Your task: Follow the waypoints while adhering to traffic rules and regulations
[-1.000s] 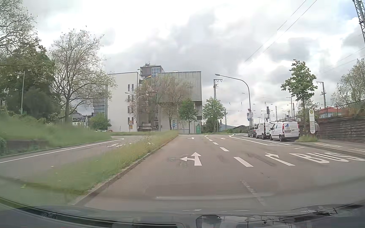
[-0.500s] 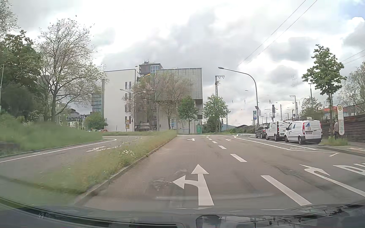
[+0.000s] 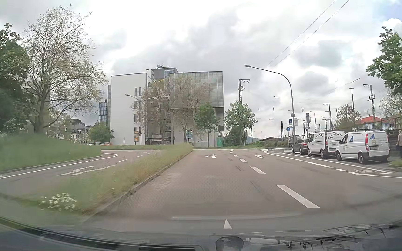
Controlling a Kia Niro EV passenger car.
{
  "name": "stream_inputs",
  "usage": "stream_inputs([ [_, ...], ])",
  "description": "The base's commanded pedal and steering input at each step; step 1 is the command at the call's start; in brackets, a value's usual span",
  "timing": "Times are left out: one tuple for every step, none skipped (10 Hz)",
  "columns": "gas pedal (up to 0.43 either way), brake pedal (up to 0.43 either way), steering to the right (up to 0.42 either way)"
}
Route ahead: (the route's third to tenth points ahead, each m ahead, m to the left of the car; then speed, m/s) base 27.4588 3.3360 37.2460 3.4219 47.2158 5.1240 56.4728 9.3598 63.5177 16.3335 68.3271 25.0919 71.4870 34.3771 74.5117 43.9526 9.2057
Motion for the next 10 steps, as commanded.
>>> stream_inputs([
  [0.059,0.0,0.0],
  [0.047,0.0,0.0],
  [0.039,0.0,0.0],
  [0.008,0.0,0.0],
  [0.0,0.0,0.0],
  [0.0,0.0,0.0],
  [0.0,0.0,0.0],
  [0.0,0.0,0.0],
  [0.0,0.0,0.0],
  [0.0,0.0,0.0],
])
